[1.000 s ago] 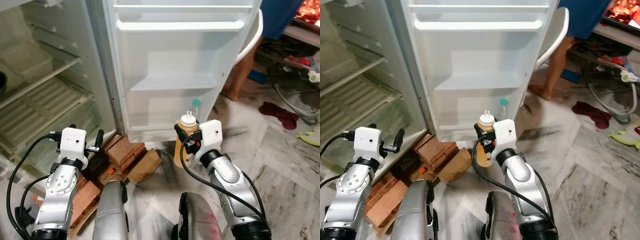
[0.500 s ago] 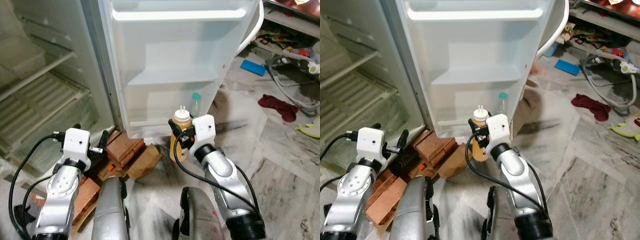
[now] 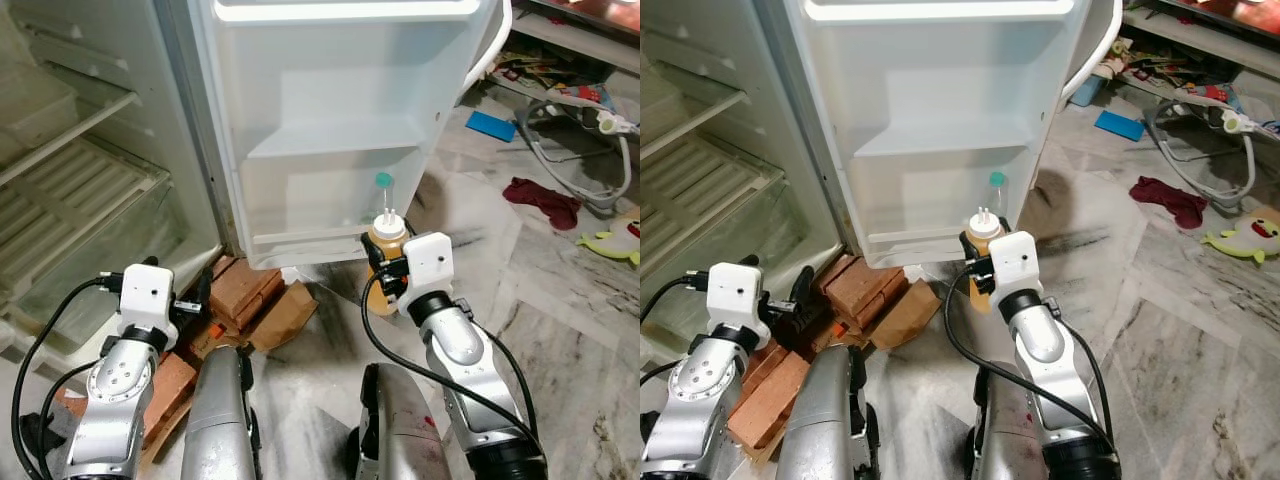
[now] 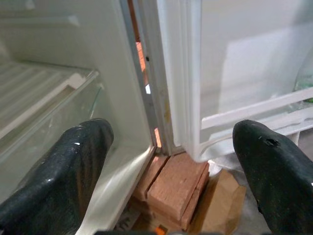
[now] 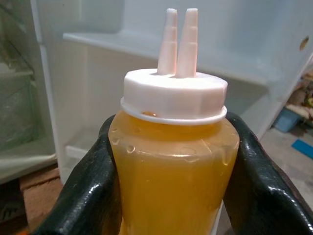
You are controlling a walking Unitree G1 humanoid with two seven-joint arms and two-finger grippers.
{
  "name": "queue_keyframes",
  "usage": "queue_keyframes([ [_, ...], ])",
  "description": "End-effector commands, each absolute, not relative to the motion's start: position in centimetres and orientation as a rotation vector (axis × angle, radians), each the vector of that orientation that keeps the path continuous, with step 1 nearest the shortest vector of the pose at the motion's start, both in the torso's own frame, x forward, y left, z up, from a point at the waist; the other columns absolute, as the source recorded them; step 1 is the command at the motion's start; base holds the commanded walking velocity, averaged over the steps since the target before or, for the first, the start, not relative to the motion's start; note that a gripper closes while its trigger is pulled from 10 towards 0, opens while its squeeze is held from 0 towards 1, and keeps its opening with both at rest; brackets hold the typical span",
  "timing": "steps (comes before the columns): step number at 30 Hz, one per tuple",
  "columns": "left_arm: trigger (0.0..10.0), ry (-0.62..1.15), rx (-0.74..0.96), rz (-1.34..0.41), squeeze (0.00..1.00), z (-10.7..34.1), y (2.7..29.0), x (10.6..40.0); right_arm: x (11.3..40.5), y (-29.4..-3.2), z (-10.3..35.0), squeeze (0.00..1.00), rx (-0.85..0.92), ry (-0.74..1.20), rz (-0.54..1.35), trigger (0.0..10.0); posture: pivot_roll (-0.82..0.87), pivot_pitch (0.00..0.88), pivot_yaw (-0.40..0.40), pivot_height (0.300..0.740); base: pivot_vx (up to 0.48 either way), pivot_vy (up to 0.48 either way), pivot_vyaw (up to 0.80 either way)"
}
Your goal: Restocking fridge
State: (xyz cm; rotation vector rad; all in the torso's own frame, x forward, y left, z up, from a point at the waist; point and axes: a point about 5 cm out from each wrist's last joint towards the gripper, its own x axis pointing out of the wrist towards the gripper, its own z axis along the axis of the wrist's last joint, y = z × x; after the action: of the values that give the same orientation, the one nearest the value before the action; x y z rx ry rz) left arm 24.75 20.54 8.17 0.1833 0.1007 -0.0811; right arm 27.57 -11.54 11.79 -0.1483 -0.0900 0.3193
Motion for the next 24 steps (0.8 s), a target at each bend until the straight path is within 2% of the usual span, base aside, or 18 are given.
queue_keyframes([
  [1, 10.0, 0.108, 0.181, -0.08, 0.0, 8.1, 20.5, 24.7, 27.9, -11.6, 12.1, 0.0, -0.14, -0.101, 0.336, 10.0, 0.01, 0.116, -0.053, 0.582, 0.289, 0.0, 0.0],
  [9, 10.0, 0.111, 0.184, -0.071, 0.0, 8.1, 20.8, 24.7, 28.0, -11.4, 12.5, 0.0, -0.201, -0.147, 0.363, 10.0, 0.01, 0.115, -0.052, 0.582, 0.303, 0.0, 0.0],
  [24, 10.0, 0.116, 0.193, -0.077, 0.0, 8.0, 20.7, 24.8, 28.1, -11.4, 13.2, 0.0, -0.165, -0.201, 0.364, 10.0, 0.01, 0.12, -0.048, 0.582, 0.309, 0.0, 0.0],
])
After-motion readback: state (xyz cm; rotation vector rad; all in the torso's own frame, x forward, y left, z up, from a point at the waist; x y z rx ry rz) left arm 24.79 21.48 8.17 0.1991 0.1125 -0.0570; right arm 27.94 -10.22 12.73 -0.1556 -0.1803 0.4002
